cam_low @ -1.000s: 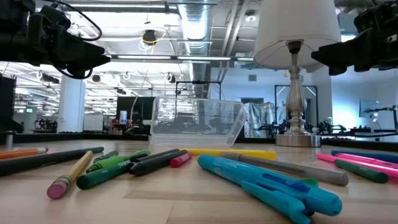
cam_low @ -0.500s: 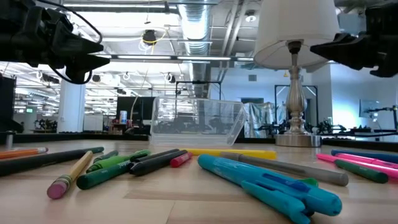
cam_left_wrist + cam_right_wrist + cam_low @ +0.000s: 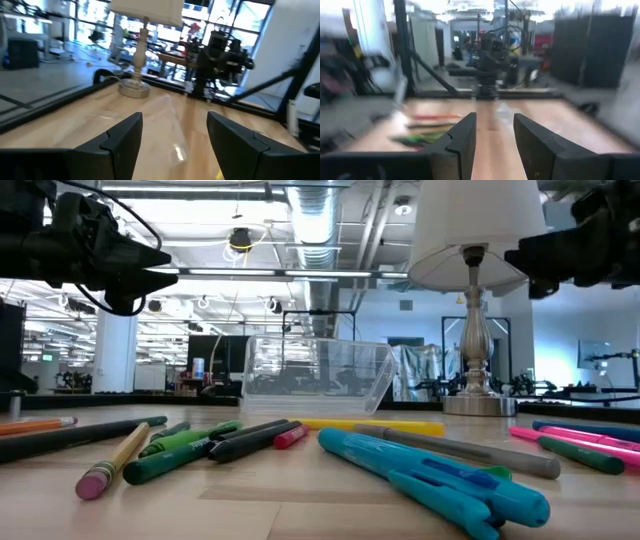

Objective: Pick & place school supplies into a supply box
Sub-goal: Put the scissors into the supply box

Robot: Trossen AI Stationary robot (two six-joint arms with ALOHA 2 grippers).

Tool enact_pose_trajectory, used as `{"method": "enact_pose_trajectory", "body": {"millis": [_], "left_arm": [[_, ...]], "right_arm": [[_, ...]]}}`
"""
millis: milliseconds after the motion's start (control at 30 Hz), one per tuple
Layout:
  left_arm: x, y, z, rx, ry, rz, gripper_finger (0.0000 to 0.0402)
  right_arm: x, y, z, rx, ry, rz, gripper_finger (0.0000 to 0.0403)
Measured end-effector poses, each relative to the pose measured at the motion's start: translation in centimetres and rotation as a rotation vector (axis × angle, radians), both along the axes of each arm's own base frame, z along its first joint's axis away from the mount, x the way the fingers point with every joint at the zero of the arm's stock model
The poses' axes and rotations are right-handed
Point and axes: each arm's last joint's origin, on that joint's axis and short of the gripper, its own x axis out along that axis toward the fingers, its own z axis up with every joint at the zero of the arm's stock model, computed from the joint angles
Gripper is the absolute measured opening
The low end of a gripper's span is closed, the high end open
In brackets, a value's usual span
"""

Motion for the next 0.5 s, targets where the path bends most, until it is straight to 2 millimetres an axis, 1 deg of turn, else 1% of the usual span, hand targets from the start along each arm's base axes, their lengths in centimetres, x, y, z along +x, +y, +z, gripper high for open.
{"method": "enact_pose_trajectory", "body": {"millis": [67, 333, 500], "left_arm": [[0.00, -0.01, 0.00, -0.016, -0.004, -0.005, 0.0219], [0.11, -0.02, -0.12, -0.020, 0.011, -0.011, 0.0219], [0.17, -0.35, -0.29, -0.018, 0.030, -0.119, 0.0219]], "right_arm": [[0.00, 0.03, 0.00, 0.052, 0.003, 0.006, 0.0127], [0.01, 0.01, -0.10, 0.058, 0.013, 0.003, 0.0127], [0.01, 0.00, -0.11, 0.058, 0.014, 0.001, 0.0127]]}}
